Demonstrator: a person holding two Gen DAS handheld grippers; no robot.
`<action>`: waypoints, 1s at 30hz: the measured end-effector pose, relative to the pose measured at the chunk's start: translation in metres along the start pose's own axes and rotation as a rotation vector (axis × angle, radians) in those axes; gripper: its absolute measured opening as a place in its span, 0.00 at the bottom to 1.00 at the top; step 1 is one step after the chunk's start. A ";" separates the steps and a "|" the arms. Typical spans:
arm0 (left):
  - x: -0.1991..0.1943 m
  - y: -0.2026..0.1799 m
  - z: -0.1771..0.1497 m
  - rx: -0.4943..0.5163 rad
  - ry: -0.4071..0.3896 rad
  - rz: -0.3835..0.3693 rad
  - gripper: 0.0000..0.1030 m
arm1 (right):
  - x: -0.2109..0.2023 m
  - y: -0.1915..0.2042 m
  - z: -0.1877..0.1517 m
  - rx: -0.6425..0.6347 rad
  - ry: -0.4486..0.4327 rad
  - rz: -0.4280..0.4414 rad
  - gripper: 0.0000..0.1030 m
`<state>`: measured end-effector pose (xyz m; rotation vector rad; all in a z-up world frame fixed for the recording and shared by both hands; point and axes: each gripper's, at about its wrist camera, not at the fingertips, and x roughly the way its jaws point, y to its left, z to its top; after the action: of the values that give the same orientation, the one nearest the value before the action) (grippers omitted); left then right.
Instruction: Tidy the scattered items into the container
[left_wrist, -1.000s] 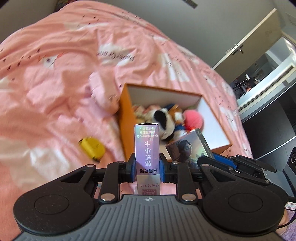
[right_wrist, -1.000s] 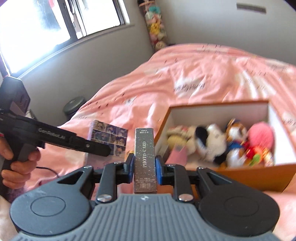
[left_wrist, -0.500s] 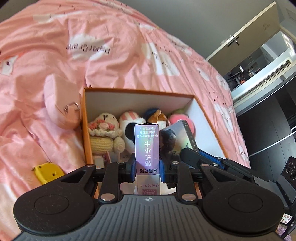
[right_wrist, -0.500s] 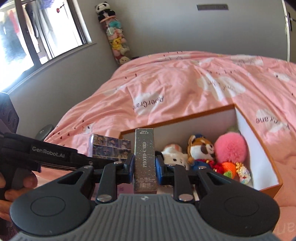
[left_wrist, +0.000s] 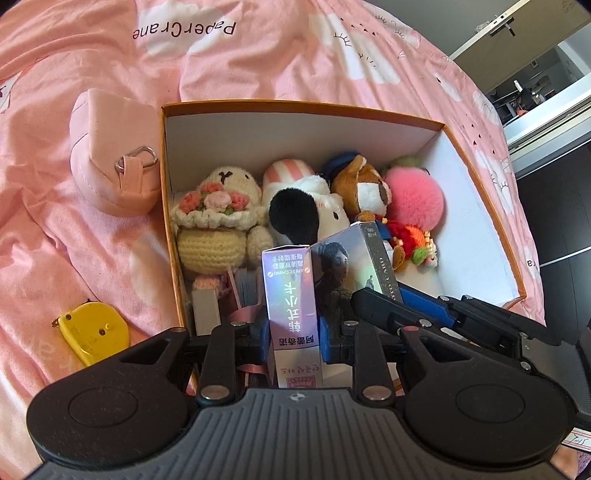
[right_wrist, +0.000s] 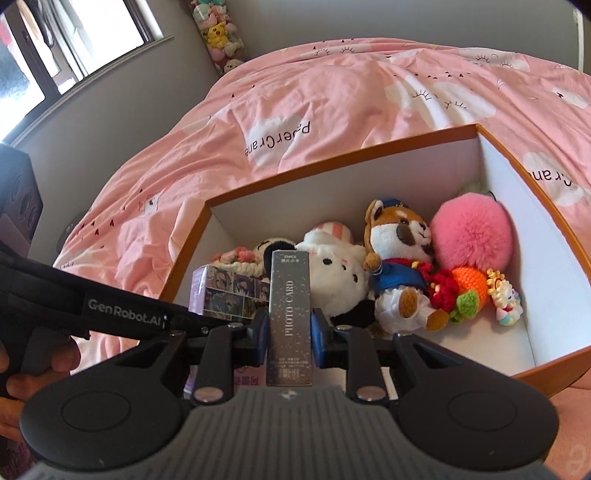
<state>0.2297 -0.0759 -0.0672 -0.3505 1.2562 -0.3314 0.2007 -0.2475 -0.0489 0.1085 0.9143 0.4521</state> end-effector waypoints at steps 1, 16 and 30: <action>-0.001 0.000 0.000 0.002 0.003 -0.001 0.27 | -0.001 0.001 0.000 -0.011 0.004 0.001 0.25; -0.018 0.007 -0.007 0.011 0.001 -0.044 0.42 | 0.020 0.009 0.001 -0.127 0.157 -0.007 0.26; -0.013 0.024 0.003 -0.043 -0.067 -0.053 0.28 | 0.026 0.014 0.009 -0.149 0.205 0.007 0.37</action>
<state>0.2301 -0.0490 -0.0658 -0.4292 1.1917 -0.3358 0.2167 -0.2231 -0.0583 -0.0722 1.0779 0.5432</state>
